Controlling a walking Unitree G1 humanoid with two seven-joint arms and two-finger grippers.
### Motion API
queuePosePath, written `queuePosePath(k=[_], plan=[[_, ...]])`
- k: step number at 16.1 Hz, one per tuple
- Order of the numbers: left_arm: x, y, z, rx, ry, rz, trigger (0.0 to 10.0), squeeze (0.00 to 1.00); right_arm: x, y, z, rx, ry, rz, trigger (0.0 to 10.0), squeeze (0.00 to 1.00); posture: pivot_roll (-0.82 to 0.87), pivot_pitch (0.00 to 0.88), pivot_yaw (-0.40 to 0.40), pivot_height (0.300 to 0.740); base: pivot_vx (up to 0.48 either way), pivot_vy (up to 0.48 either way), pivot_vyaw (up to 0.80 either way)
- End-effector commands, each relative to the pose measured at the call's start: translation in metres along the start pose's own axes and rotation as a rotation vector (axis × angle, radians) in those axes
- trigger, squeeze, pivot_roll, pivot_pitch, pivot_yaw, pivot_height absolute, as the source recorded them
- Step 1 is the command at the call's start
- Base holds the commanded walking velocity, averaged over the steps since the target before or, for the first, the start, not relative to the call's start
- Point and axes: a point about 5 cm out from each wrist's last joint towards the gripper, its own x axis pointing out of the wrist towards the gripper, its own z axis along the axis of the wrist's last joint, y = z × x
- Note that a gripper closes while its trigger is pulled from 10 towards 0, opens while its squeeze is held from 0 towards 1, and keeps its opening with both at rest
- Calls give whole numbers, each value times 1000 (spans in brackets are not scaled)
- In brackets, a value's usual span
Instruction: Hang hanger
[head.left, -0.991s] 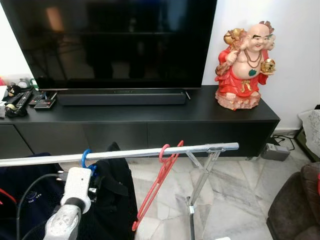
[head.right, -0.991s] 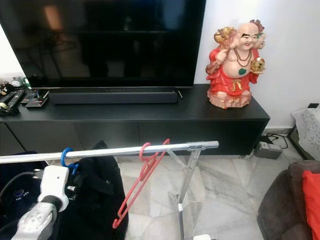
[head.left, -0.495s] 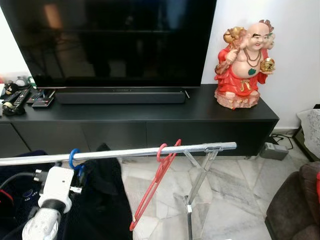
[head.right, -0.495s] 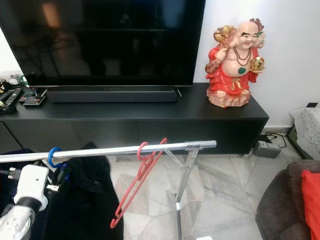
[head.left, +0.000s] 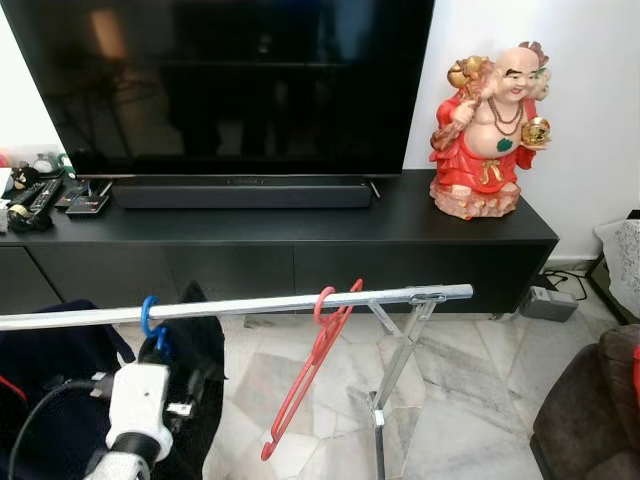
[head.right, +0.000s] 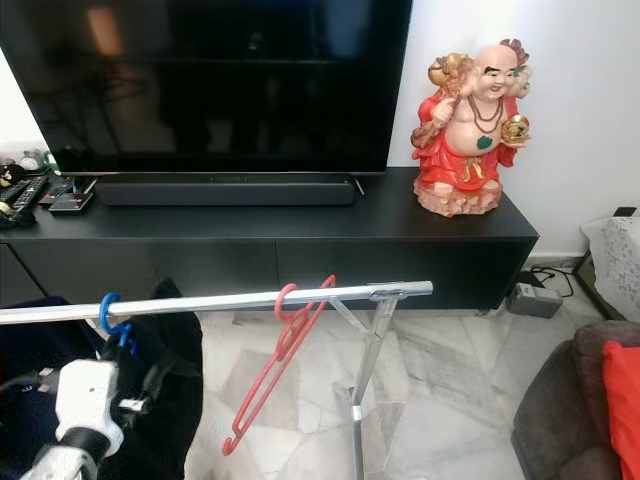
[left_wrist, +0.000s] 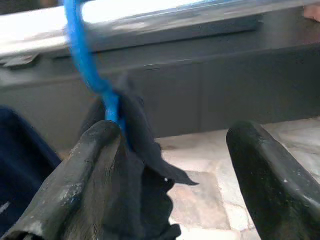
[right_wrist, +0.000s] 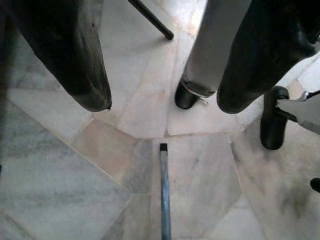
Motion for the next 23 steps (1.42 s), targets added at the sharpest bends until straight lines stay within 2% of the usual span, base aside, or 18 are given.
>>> queuePosePath(k=[1,4,6,8,10,12,15,18,19,21,23], plan=[[-2,7,3,9,-7,50,10000,0,0,0,0,0,-6,3,10000,0,132,0,9,740,0,0,0],[-10,4,-4,19,14,45,10000,0,0,0,2,15,-16,5,10000,0,128,0,12,740,0,0,0],[-7,5,-1,25,7,50,10000,0,2,12,7,7,-22,19,10000,0,134,0,14,740,0,0,0],[-6,5,-3,23,22,60,10000,0,5,36,13,-18,-31,52,10000,0,130,0,20,740,0,0,0],[-7,4,-4,21,27,56,10000,0,5,51,16,-56,-32,69,10000,0,132,0,22,740,0,0,800],[-6,4,-4,20,29,58,10000,0,5,62,18,-33,-33,84,10000,0,139,0,22,740,0,122,678],[-5,5,-4,22,29,59,10000,0,6,65,21,-3,-37,79,10000,0,139,0,21,740,0,270,0],[-4,4,-5,21,30,54,10000,0,6,53,29,8,-56,64,10000,0,136,0,21,740,0,269,0],[-4,4,-5,21,30,53,10000,0,6,42,27,9,-56,51,10000,0,136,0,20,740,0,274,0],[-4,3,-5,20,32,51,10000,0,3,5,21,11,-49,7,10000,0,136,0,20,740,0,268,0],[-4,2,-5,17,34,51,10000,0,-2,-22,13,16,-36,-24,10000,0,138,0,17,740,0,274,0]])
